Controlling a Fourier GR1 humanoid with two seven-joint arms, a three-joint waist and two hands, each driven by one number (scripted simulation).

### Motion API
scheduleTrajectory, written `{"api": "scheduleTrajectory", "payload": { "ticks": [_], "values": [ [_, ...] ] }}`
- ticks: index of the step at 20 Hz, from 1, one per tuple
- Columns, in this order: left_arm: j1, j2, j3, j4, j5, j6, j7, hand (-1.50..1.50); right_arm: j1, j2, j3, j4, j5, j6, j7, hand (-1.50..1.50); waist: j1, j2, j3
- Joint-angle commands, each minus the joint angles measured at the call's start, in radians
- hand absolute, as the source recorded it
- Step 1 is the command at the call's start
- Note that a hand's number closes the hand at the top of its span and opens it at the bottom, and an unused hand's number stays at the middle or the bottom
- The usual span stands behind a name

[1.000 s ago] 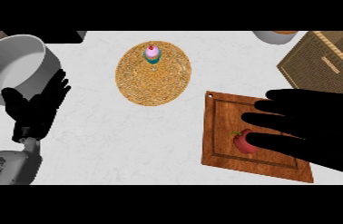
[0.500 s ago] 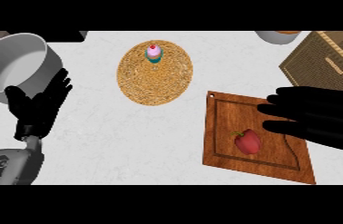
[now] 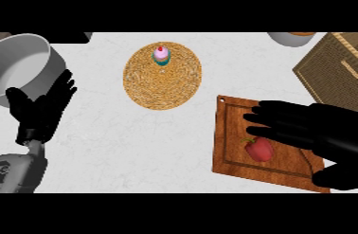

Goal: Pick the bell pepper from the cutting board and place it in the basket

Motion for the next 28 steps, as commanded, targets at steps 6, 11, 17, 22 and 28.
{"api": "scheduleTrajectory", "payload": {
  "ticks": [6, 11, 17, 22, 28],
  "values": [
    [-0.019, 0.01, 0.048, 0.036, -0.007, -0.048, 0.002, 0.0, 0.032, 0.137, 0.176, 0.286, 0.248, -0.219, -0.212, -1.5, -0.002, -0.001, -0.001],
    [-0.02, -0.011, 0.062, 0.066, -0.038, -0.057, -0.023, 0.0, -0.009, 0.183, 0.211, 0.295, 0.34, -0.169, -0.128, -1.5, -0.008, -0.003, -0.002],
    [0.052, -0.051, 0.056, -0.051, -0.063, -0.047, 0.0, 0.0, -0.016, 0.153, 0.17, 0.435, 0.443, -0.235, -0.263, -1.5, -0.004, -0.004, -0.001],
    [0.064, -0.066, 0.091, 0.001, -0.072, -0.09, -0.063, 0.0, -0.031, 0.178, 0.115, 0.427, 0.438, -0.188, -0.302, -1.5, -0.008, -0.004, -0.002],
    [0.043, -0.045, 0.119, -0.03, -0.062, -0.107, 0.011, 0.0, 0.002, 0.14, 0.115, 0.431, 0.412, -0.177, -0.386, -1.5, -0.007, -0.004, -0.002]
  ]
}}
